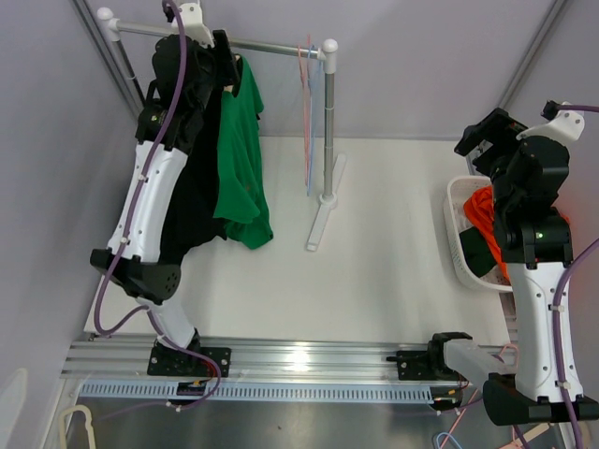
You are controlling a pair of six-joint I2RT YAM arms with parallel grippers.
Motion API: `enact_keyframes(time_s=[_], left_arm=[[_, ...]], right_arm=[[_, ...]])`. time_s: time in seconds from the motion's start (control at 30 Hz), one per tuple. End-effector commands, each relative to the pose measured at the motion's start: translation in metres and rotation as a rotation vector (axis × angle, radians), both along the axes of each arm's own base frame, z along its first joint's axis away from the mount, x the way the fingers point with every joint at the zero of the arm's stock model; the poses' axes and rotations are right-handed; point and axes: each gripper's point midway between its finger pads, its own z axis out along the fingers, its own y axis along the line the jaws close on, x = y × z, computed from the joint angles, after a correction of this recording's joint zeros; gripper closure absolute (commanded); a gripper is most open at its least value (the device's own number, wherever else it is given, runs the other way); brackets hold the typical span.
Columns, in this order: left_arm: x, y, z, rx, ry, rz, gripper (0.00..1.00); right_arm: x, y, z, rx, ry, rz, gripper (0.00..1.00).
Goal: Remove the t-shirt from the hanger
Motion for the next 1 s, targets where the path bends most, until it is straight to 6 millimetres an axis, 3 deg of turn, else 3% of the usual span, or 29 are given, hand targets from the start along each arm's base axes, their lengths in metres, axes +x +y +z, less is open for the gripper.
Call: enact_keyframes(time_s=[0.0, 0.23, 0.47, 0.57, 0.6, 0.67, 0.97], left_arm=[[0.001, -0.003, 0.006, -0.016, -0.011, -0.026, 0.38], [0.019, -0.003, -0.01, -0.004, 0.01, 0.0, 0.38], [0.033, 0.0, -0.02, -0.002, 0.021, 0.031, 0.48], [0.037, 0.001, -0.019, -0.006, 0.01, 0.036, 0.64], [0.038, 0.0, -0.017, -0.008, 0.001, 0.036, 0.8], [0.038, -0.002, -0.013, -0.018, -0.012, 0.026, 0.99], [0.003, -0.004, 0.058, -0.083, -0.197, -0.036, 0.99]], right_arm=[[0.0, -0.001, 0.013, -0.003, -0.039, -0.009, 0.0], [0.005, 0.0, 0.008, -0.011, -0.03, -0.013, 0.01], [0.007, 0.0, 0.007, -0.017, -0.031, -0.017, 0.01], [0.008, 0.0, 0.009, -0.018, -0.04, -0.017, 0.0], [0.009, -0.001, 0.009, -0.02, -0.04, -0.02, 0.0], [0.01, -0.001, 0.011, -0.022, -0.042, -0.02, 0.01], [0.015, 0.001, 0.01, -0.016, -0.022, -0.017, 0.01]])
